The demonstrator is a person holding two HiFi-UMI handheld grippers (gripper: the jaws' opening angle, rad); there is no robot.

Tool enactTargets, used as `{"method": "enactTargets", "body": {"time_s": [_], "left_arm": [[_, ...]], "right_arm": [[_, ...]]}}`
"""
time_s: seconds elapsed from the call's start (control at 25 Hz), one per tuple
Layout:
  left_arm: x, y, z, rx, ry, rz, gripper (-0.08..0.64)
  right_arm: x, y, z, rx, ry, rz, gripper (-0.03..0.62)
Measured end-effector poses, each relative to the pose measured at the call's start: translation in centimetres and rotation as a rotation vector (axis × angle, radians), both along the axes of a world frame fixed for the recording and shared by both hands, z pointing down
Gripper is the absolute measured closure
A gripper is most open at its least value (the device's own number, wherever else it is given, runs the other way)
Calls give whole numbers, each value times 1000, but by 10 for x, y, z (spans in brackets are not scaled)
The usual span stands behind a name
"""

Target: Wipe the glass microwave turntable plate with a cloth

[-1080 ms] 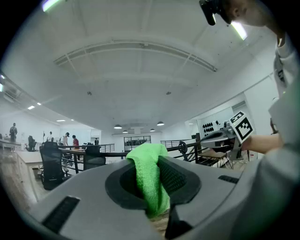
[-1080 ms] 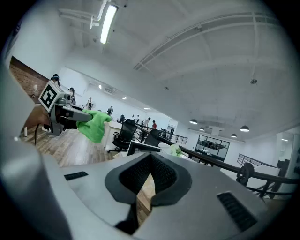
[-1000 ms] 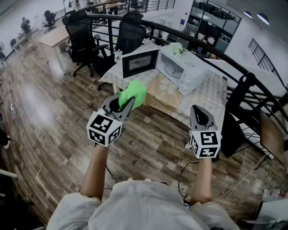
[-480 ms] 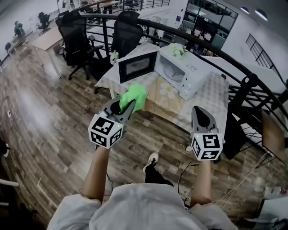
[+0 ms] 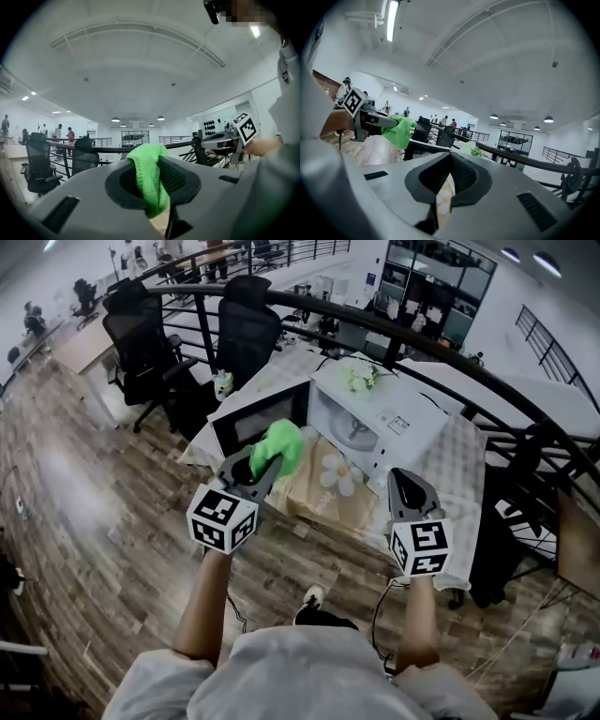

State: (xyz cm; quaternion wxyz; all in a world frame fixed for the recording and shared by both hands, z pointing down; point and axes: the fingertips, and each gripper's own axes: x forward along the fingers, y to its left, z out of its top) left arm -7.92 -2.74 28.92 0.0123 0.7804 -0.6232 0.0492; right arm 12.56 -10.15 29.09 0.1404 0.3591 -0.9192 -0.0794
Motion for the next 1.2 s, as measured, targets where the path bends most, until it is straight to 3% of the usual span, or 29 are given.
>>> {"method": "enactTargets", "body": {"time_s": [0.2,0.36,0.52,0.68,0.96,1.2], "left_arm": [[-13,-84,2,3,-7,-25,481],[-25,-134,18,-22,9,-10,480],[-34,-175,42,-40,30,21,480],[-34,-225,84,-92,62,115,480],[-30,-298,172,-204,81,248,482],[-16,-346,228,-251,29,290,480]], "right_arm": [[-12,-78,2,-4,-8,21,578],[-14,-113,18,-25,48,93,578],[-16,-127,36,-75,37,173,578],[-15,-141,57,-116,34,296,578],[-24,-147,106,-253,-68,446,589],[-37,-151,140,-301,-135,456,581]]}}
